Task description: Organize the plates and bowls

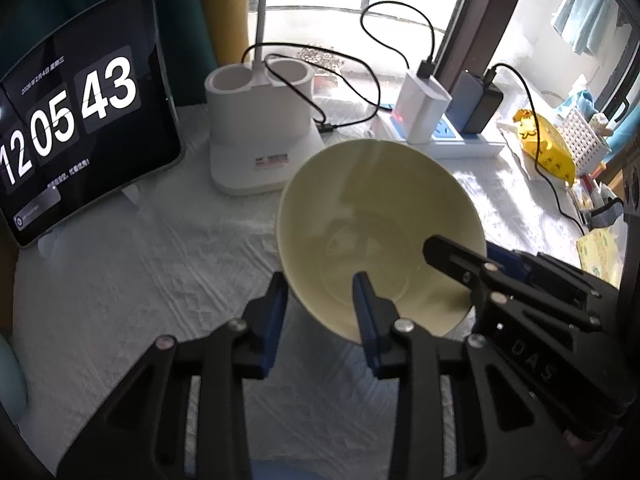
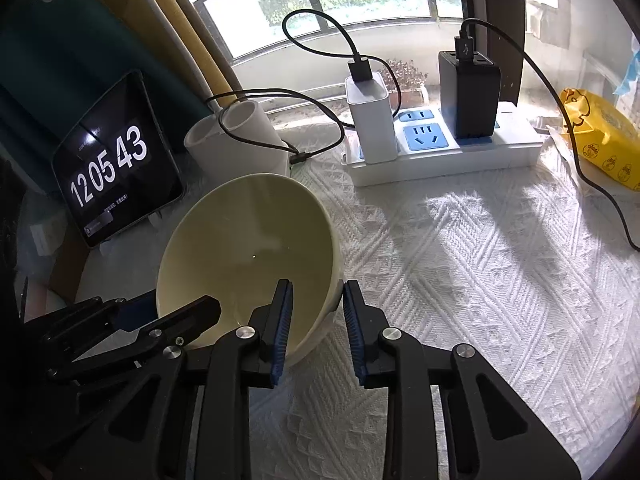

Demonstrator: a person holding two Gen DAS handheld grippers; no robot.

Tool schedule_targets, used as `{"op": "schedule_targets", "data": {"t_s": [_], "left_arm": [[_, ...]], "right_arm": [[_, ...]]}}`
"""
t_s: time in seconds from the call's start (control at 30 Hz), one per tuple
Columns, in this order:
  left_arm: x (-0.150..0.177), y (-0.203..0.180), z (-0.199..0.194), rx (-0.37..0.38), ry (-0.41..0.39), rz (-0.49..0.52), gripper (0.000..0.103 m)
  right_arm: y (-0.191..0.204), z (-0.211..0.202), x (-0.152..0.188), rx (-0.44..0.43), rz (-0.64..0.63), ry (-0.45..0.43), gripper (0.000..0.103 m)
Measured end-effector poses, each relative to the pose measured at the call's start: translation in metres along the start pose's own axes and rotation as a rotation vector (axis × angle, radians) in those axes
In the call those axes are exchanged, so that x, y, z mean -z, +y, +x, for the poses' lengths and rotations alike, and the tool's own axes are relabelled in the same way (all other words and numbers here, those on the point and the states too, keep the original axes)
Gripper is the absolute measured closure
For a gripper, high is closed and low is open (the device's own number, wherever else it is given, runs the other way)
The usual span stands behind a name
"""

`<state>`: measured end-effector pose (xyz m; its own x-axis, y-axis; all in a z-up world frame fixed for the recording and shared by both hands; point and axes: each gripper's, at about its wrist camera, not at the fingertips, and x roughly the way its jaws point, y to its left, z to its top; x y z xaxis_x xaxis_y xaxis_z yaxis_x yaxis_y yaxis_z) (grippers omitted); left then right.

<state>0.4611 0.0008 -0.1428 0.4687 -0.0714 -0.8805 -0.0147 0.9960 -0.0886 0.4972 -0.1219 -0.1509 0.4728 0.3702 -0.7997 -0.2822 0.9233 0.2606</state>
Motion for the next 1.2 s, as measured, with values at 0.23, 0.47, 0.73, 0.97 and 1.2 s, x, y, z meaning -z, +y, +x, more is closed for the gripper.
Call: {"op": "schedule_targets", "data": {"t_s": [0.23,0.47,0.73,0.97,1.2], "left_arm": [[0.003,0.0,-0.006,0.0,-0.01,-0.001,0.069],[0.005,-0.001,-0.019,0.011,-0.033,0.01,0.069],[0.012,-0.001,-0.044,0.031,-0.076,0.018,0.069],[0.019,-0.002,-0.067,0.04,-0.112,0.025,0.069],[0.028,0.0,-0.082,0.057,-0.124,0.014,0.069]], "right_arm": [[0.006,-0.004,0.002,0.01,-0.012,-0.01,0.077],[0.009,-0.016,0.005,0.014,-0.02,-0.034,0.077],[0.014,-0.043,0.01,0.026,-0.034,-0.077,0.077],[0.023,-0.069,0.017,0.034,-0.044,-0.115,0.077],[0.035,-0.091,0.028,0.037,-0.05,-0.145,0.077]]}}
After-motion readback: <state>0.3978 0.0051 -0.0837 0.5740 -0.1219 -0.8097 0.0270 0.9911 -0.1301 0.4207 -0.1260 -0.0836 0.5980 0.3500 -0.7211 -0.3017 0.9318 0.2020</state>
